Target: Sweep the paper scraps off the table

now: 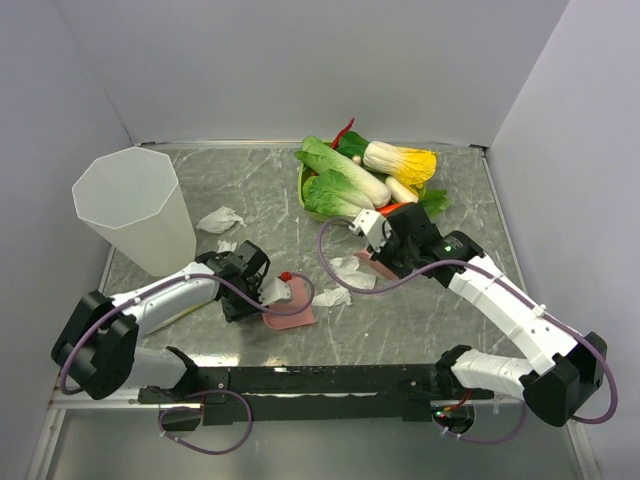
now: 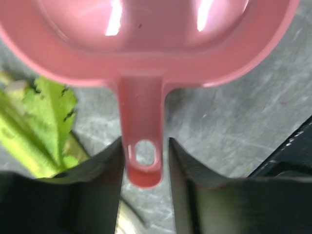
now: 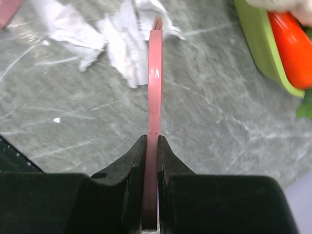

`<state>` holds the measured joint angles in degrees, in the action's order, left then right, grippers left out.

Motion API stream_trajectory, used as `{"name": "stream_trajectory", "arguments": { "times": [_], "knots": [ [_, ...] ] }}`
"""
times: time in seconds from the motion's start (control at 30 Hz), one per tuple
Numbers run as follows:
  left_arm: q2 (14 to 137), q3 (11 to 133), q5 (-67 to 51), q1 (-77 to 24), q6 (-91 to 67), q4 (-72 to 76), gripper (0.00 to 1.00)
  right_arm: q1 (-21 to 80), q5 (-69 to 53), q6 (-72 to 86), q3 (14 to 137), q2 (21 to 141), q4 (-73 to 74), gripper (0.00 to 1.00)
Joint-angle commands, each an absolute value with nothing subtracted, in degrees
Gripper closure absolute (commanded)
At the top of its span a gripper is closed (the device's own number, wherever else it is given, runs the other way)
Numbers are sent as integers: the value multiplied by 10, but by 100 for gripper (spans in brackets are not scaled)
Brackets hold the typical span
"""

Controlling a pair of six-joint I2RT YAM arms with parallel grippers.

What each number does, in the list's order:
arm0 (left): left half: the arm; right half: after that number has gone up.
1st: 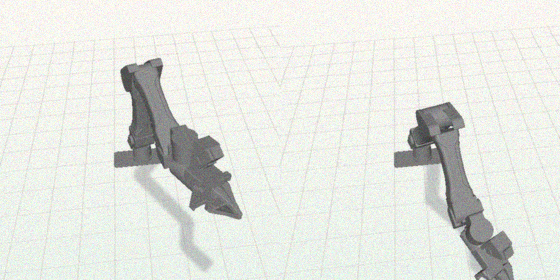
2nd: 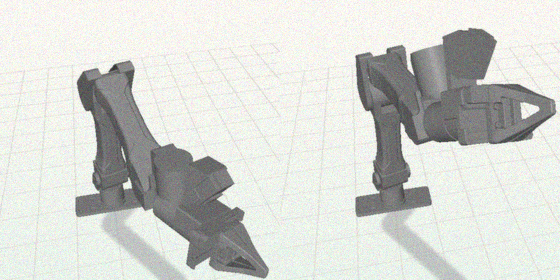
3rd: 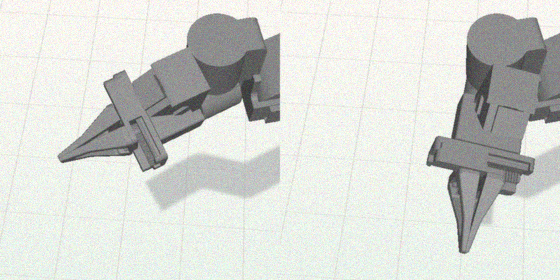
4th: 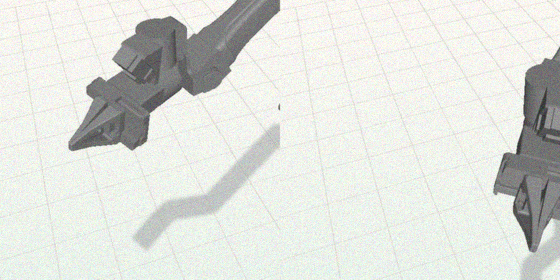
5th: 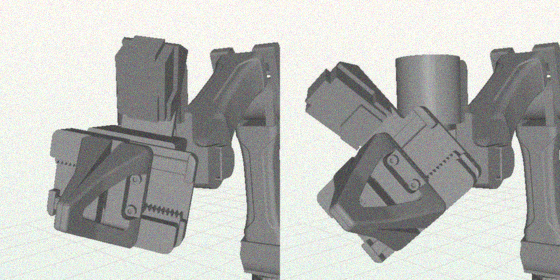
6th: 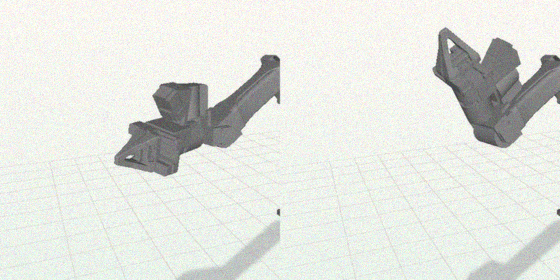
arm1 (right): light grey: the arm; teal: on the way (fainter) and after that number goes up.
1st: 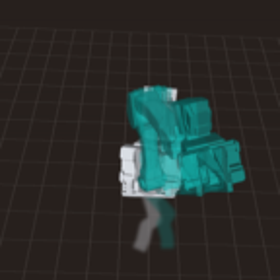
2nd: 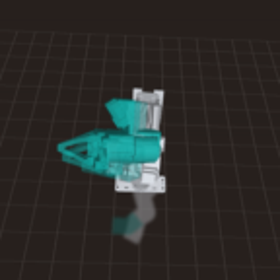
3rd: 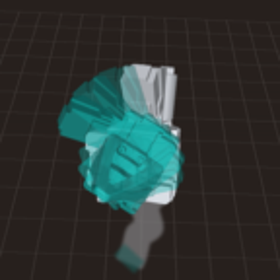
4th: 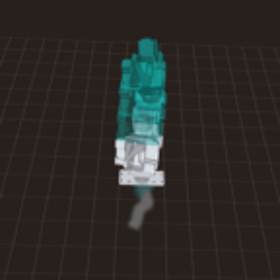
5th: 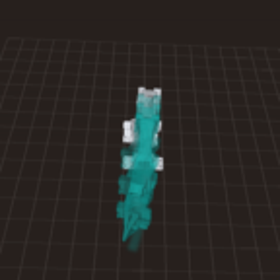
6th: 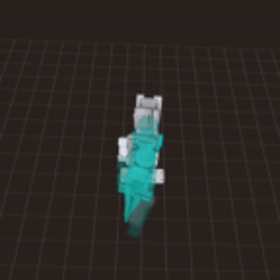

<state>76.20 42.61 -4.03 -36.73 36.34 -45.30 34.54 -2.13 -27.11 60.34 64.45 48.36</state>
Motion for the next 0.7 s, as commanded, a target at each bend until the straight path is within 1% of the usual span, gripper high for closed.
{"name": "stream_trajectory", "arguments": {
  "times": [0.0, 0.03, 0.07, 0.13, 0.17, 0.4, 0.67],
  "knots": [
    [730, 422, -2, -366, 394, -480, 62, 313, 67, -173, 617, 653, 446, 100],
    [729, 422, -1, -366, 409, -487, 64, 303, 67, -156, 623, 664, 450, 100],
    [729, 424, -2, -366, 417, -496, 69, 295, 63, -140, 635, 671, 453, 100],
    [730, 433, 13, -366, 428, -508, 75, 276, 55, -99, 645, 685, 457, 100],
    [733, 447, 11, -366, 430, -513, 81, 274, 52, -92, 649, 690, 459, 100],
    [772, 506, 5, -366, 415, -555, 98, 274, 13, -50, 630, 705, 461, 100],
    [829, 598, 27, -374, 380, -637, 99, 275, -68, -6, 602, 698, 452, 100]
  ]
}}
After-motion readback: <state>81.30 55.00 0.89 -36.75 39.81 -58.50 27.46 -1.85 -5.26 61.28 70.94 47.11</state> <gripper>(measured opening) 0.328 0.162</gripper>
